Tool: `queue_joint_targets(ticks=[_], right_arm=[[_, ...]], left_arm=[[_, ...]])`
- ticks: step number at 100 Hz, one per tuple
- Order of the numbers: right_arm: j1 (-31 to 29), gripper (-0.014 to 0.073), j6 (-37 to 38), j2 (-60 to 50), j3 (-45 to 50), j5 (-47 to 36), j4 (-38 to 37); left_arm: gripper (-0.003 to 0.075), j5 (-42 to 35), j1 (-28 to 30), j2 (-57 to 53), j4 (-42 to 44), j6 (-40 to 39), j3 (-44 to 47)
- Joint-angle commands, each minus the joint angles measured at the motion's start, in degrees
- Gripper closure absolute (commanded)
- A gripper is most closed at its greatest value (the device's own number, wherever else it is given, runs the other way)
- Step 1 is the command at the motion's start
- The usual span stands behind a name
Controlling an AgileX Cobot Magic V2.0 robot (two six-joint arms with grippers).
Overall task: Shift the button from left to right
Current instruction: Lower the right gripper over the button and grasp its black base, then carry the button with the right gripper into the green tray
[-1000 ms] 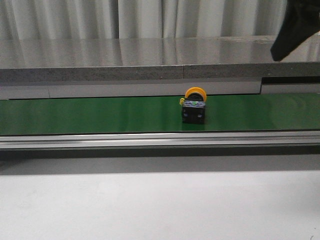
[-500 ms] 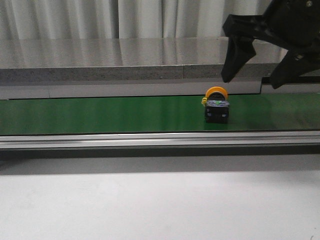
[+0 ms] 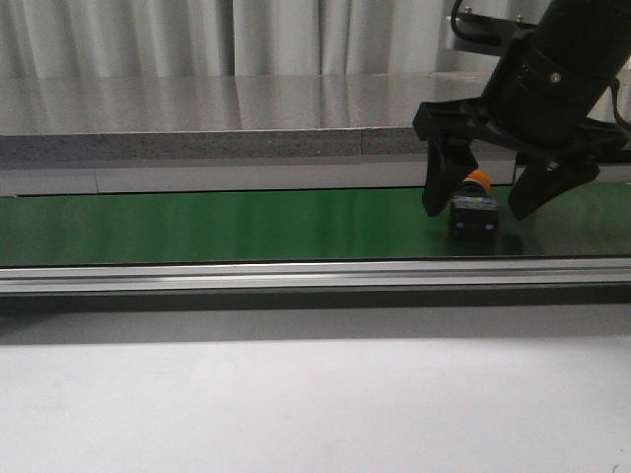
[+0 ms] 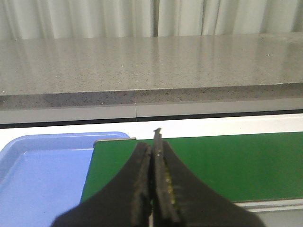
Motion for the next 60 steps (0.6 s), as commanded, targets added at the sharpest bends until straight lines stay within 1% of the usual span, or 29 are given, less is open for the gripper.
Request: queue_joint_targets(ticks=[1,8,13,16,20,23,27,42,60], right_arm=[[0.1,0.0067,-0.5,-1.8,-1.8,-1.4,-0.5],[0.1,0.0186,-0.5,-1.7,-1.8,-1.1,-0.5],[0.1,0.0293,-0.5,-1.7,-1.8,-1.0,-0.5],[0.1,0.0342,-0.5,-1.7,-2.0,-0.6,-0.5],[0.1,0.0401,-0.5,-1.7,-2.4,0.1,-0.5],[0.1,0.0426,-0.5,-1.7,-2.8,0.6,-0.5],[0.1,0.044,-0.5,-1.7,-3.6,1.5,-0.5],[0.0,0.044,-0.5,-2.4,-7.9,4.5,-2.7],[-1.4,0.044,-0.5,-3.1,-14.2,10.4,-11.4]], left_arm=[[0.0741,-4.9,-0.4,0.3,-0.7,0.0,-1.5],[0.0741,-4.9,-0.4,0.3,-0.7,0.0,-1.5],[0.0741,-4.9,-0.4,0.3,-0.7,0.0,-1.5],[0.0741,-4.9,-0.4,0.3,-0.7,0.0,-1.5],[0.0741,-4.9,-0.4,0.3,-0.7,0.0,-1.5],[0.0741,-4.9,-0.4,0.3,-0.7,0.0,-1.5],[0.0741,-4.9,-0.4,0.3,-0.7,0.0,-1.5],[0.0741,-4.9,-0.4,0.3,-0.7,0.0,-1.5],[0.0741,-4.9,-0.4,0.3,-0.7,0.0,-1.5]])
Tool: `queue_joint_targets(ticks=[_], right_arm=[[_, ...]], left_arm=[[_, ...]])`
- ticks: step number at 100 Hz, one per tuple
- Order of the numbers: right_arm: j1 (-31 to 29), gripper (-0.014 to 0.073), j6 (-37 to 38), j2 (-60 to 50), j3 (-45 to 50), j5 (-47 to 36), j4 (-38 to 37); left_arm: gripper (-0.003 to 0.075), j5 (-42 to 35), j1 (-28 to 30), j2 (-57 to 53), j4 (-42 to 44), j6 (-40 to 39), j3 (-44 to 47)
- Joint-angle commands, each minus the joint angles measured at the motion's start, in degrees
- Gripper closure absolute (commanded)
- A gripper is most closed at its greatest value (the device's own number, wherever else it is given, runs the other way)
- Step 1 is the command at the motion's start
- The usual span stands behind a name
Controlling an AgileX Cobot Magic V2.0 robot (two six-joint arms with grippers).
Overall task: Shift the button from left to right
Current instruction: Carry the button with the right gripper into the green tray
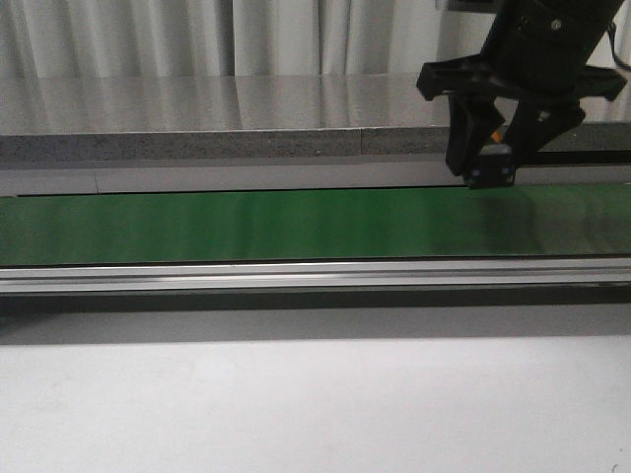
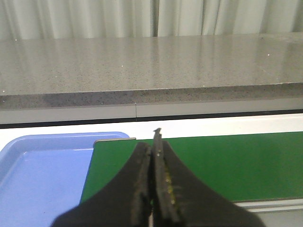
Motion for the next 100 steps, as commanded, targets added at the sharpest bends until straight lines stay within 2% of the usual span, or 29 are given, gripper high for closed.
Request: queue_joint_targets(ticks=[1,16,49,63,81,100], right_arm=[[-1.5,0.044,-0.5,-3.5,-4.7,1.3,-4.6],[-6.7,0.044,-1.6,-3.5,-8.6,3.7,-7.9],[-26.3,0.044,-6.7,-3.5,-9.3,3.3,-7.5],[-32.8,0.044,-9.8,-2.9,-9.2,3.4,-6.8],[-38.3,0.044,-11.4,1.5,-9.2,3.7,-3.8],[-41.0,0.044,-11.5,7.0,-9.2,5.7,-0.8]], left_arm=[[0.0741,-4.9,-0.4,0.3,-0.7,0.0,-1.5],[0.0741,-4.9,-0.4,0.3,-0.7,0.0,-1.5],[0.0741,-4.9,-0.4,0.3,-0.7,0.0,-1.5],[0.0741,-4.9,-0.4,0.3,-0.7,0.0,-1.5],[0.0741,-4.9,-0.4,0.3,-0.7,0.0,-1.5],[0.0741,-4.9,-0.4,0.3,-0.7,0.0,-1.5]])
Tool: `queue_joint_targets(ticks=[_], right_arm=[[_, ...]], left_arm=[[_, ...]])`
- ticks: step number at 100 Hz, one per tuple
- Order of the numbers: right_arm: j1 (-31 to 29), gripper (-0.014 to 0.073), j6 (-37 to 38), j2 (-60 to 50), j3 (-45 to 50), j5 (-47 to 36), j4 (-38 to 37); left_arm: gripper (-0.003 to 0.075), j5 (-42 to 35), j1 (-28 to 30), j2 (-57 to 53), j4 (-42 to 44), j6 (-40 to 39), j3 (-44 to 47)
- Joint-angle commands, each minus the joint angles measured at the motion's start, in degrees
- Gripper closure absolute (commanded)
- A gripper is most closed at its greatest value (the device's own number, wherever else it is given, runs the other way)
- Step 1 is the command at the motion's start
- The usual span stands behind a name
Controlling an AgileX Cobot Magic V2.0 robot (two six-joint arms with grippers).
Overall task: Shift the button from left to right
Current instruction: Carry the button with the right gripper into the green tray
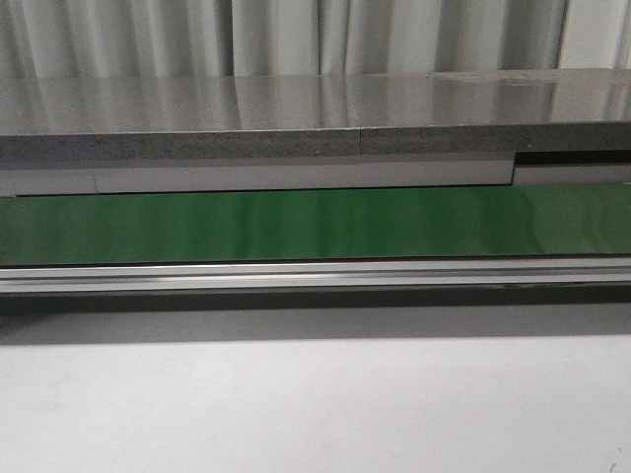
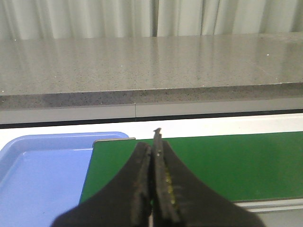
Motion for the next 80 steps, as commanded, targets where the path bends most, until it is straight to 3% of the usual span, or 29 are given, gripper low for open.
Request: queue_joint_targets(ticks=[1,66,80], right_arm=[[-1.1,0.044,-0.9,-0.8,-1.9,-0.7,1.9],[-1.2,0.0439,-5.1,3.6,-1.6,-0.5,7.0],[-1.2,0.0333,-5.1,3.6,-1.6,-0.4,7.1]], left_arm=[[0.0741,-4.8,-0.4,0.3,-0.7,0.0,-1.5],[0.0741,-4.8,-0.4,0.3,-0.7,0.0,-1.5],[0.0741,-4.8,-0.4,0.3,-0.7,0.0,-1.5]])
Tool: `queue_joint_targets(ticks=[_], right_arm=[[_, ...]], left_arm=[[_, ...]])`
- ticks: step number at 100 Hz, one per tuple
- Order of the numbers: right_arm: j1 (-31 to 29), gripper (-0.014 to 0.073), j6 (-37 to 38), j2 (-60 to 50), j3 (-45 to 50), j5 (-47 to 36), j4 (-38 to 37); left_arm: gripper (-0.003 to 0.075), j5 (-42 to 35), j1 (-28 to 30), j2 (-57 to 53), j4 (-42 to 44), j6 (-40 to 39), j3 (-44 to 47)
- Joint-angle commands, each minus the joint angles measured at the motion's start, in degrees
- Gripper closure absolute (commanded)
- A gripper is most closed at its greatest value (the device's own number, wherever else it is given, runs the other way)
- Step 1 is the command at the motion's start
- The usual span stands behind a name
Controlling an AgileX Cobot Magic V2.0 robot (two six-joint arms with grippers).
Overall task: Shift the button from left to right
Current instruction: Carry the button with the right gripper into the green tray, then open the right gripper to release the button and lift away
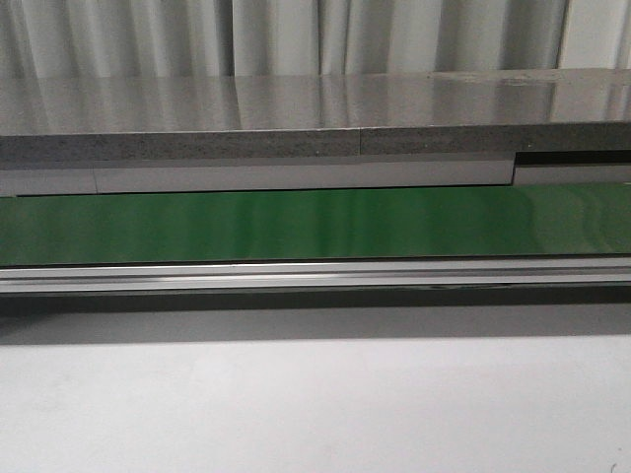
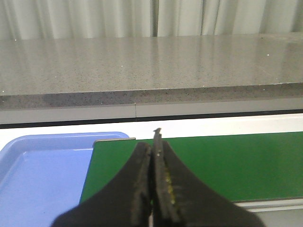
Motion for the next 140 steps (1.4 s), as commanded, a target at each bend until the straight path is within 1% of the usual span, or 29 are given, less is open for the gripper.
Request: queue_joint_targets(ticks=[1,6,13,20,57,67,85,102,114,126,140], right_arm=[[-0.3,0.0324,-0.9,-3.1,-1.6,-0.9,0.7],[-0.3,0.0245,-0.9,-3.1,-1.6,-0.7,0.7],[-0.3,0.016,-0.9,-3.1,-1.6,-0.2,0.7],[-0.3,0.0113,-0.9,-3.1,-1.6,0.0,0.7],[-0.3,0.011,-0.2,-3.9,-1.6,0.2,0.7],[-0.3,0.011,1.1,-5.3,-1.6,-0.9,0.7],[0.8,0.0118,1.1,-10.2,-1.6,-4.5,1.4],[4.3,0.0118,1.1,-14.6,-1.6,-7.4,3.4],[8.1,0.0118,1.1,-17.9,-0.9,-9.2,4.0],[12.4,0.0118,1.1,-22.2,2.9,-13.8,4.1],[17.4,0.0118,1.1,-28.5,10.6,-21.0,4.1]], left_arm=[[0.0741,-4.8,-0.4,0.3,-0.7,0.0,-1.5],[0.0741,-4.8,-0.4,0.3,-0.7,0.0,-1.5],[0.0741,-4.8,-0.4,0.3,-0.7,0.0,-1.5],[0.0741,-4.8,-0.4,0.3,-0.7,0.0,-1.5],[0.0741,-4.8,-0.4,0.3,-0.7,0.0,-1.5],[0.0741,-4.8,-0.4,0.3,-0.7,0.0,-1.5],[0.0741,-4.8,-0.4,0.3,-0.7,0.0,-1.5],[0.0741,-4.8,-0.4,0.3,-0.7,0.0,-1.5],[0.0741,-4.8,-0.4,0.3,-0.7,0.0,-1.5],[0.0741,-4.8,-0.4,0.3,-0.7,0.0,-1.5],[0.0741,-4.8,-0.4,0.3,-0.7,0.0,-1.5]])
